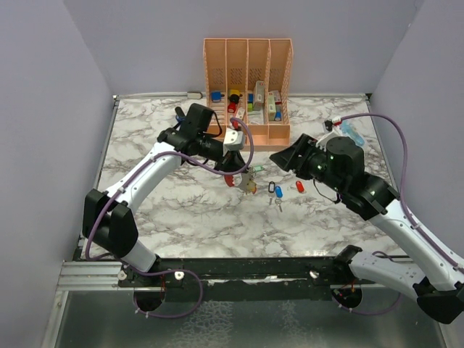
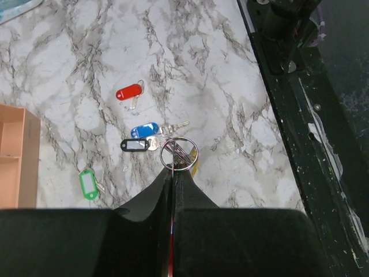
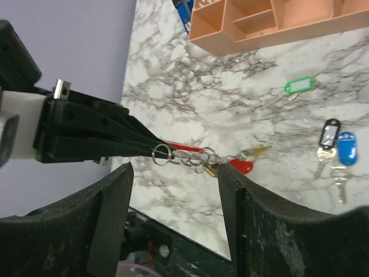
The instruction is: Put the keys on the keyring
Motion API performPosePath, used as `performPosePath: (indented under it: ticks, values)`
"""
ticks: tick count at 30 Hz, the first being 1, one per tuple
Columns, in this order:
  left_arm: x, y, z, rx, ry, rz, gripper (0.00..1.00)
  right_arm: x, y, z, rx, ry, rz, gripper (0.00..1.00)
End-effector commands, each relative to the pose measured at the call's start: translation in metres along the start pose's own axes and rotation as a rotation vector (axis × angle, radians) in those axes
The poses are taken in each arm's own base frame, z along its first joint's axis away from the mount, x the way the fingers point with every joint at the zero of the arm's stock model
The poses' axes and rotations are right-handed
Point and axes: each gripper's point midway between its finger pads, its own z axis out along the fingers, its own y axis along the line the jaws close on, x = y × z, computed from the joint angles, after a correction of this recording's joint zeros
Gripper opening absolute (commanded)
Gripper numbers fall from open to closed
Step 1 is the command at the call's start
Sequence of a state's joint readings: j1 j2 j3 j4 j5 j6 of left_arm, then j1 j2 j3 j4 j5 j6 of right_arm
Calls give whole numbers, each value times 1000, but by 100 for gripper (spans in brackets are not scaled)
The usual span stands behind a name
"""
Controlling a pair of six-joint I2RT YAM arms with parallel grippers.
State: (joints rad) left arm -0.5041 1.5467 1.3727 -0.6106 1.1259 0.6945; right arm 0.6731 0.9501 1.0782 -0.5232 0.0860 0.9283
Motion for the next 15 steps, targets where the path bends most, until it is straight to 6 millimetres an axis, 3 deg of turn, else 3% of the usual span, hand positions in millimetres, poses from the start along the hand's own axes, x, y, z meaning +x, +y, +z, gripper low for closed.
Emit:
performPosePath:
  ticks: [1,5,9,15]
  values:
    - [13,-3,1,1,23,11,0,14,-30,-1,67,39,-193,62]
    - [18,-14,2,52,12,9,0,26,-36,0,66,100,-251,63]
    - [14,-24,4,112,-25,-10,0,32,-41,0,67,131,-298,56]
    - [20,-22,6,100,-13,-53,0,49,-70,6,170,212,-341,51]
